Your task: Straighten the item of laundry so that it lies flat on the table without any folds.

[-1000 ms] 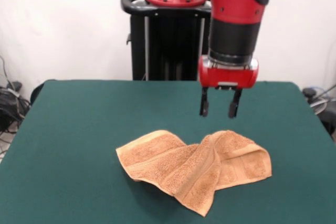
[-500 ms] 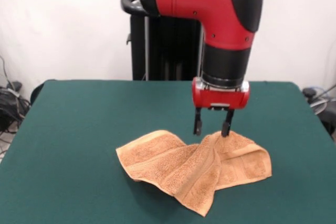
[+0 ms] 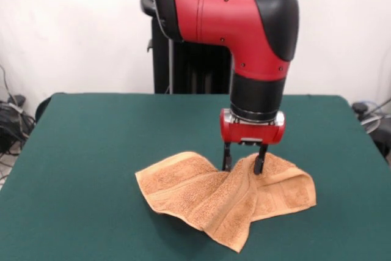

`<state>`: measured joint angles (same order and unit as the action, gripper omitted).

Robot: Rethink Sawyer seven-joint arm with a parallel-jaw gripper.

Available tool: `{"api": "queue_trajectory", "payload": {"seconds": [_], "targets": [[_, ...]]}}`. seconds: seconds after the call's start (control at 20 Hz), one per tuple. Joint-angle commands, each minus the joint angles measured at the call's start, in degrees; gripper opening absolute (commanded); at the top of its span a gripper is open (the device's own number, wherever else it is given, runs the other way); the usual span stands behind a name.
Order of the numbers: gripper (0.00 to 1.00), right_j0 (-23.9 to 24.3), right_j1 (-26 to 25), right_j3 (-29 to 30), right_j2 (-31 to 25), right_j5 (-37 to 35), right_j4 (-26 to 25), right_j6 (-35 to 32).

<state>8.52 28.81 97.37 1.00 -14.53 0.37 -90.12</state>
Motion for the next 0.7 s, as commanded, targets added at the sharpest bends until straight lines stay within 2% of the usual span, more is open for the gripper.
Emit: {"api": "queue_trajectory", "payload": {"seconds": [0.05, 0.7], "targets": [[1.0, 1.1, -3.4, -2.3, -1.4, 5.2, 3.0, -13.0], [1.0, 0.3, -5.3, -2.7, -1.0, 7.0, 3.4, -12.3]]}}
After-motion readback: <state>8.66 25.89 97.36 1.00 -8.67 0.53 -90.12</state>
